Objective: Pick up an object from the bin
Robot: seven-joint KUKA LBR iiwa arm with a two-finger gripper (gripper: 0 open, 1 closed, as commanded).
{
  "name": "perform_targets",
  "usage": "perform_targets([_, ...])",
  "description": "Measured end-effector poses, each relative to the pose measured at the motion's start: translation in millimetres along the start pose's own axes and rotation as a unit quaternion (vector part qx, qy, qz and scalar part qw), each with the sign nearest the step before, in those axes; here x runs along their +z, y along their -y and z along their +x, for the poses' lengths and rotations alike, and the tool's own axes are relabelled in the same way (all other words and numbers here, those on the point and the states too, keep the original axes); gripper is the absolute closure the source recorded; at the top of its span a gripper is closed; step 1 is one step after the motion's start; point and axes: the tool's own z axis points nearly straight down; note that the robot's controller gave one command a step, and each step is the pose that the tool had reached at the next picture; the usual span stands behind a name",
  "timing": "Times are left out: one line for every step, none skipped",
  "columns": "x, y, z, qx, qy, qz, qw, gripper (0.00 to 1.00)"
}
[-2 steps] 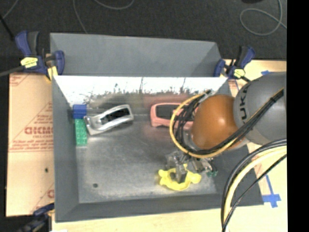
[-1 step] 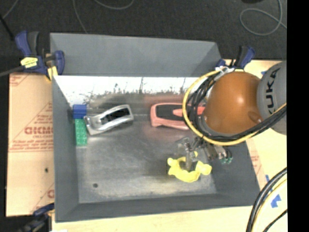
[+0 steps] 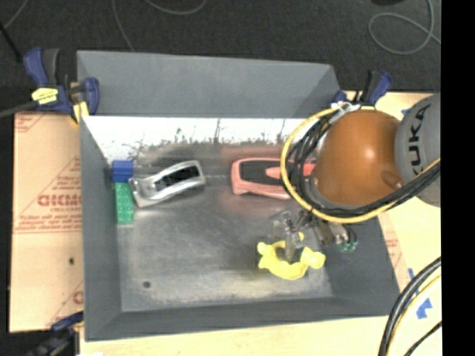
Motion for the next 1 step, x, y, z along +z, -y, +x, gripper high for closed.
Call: perform_targets([-116.3, 18.7, 3.8, 0.027, 0.0017, 0.001, 0.9996, 1.0])
